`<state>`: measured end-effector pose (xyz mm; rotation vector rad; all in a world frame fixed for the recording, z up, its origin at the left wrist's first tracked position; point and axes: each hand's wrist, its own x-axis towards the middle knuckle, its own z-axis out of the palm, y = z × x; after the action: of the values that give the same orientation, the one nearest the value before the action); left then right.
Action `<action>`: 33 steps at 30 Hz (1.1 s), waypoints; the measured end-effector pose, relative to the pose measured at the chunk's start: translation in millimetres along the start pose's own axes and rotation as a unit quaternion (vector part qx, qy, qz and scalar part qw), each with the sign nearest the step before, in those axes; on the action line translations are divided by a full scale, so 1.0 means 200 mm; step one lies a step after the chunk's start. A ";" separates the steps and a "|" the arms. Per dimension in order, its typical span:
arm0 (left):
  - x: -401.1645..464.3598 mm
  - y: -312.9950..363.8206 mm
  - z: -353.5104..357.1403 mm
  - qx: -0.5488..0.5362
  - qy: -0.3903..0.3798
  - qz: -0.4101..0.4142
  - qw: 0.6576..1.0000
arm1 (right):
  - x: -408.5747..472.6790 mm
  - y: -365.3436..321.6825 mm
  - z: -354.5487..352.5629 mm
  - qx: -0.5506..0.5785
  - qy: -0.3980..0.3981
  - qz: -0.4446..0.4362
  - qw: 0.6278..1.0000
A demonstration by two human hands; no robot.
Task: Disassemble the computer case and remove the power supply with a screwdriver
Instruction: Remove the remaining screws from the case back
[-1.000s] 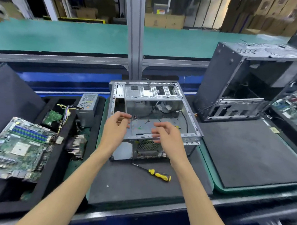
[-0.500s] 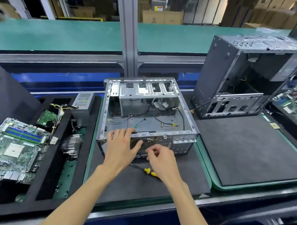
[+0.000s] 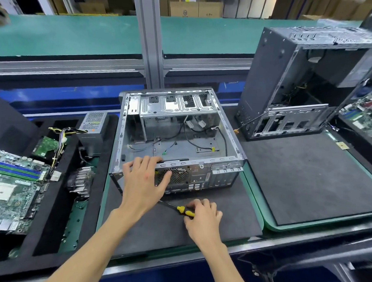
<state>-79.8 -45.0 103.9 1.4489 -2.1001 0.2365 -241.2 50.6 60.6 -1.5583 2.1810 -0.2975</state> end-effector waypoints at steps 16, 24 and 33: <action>-0.01 -0.05 -0.07 -0.068 -0.067 0.027 0.995 | -0.12 0.03 -0.21 0.224 -0.038 -0.035 0.973; -0.02 -0.07 -0.15 -0.219 -0.043 -0.035 0.974 | -0.26 0.04 -0.17 0.381 -0.086 -0.061 0.919; 0.00 -0.08 -0.21 -0.230 -0.099 -0.048 0.967 | -0.30 -0.18 -0.11 0.506 -0.076 -0.069 0.856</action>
<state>-51.5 -33.0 135.7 1.3210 -2.0485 -0.4265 -205.1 92.2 109.4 -1.0365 1.3524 -1.1087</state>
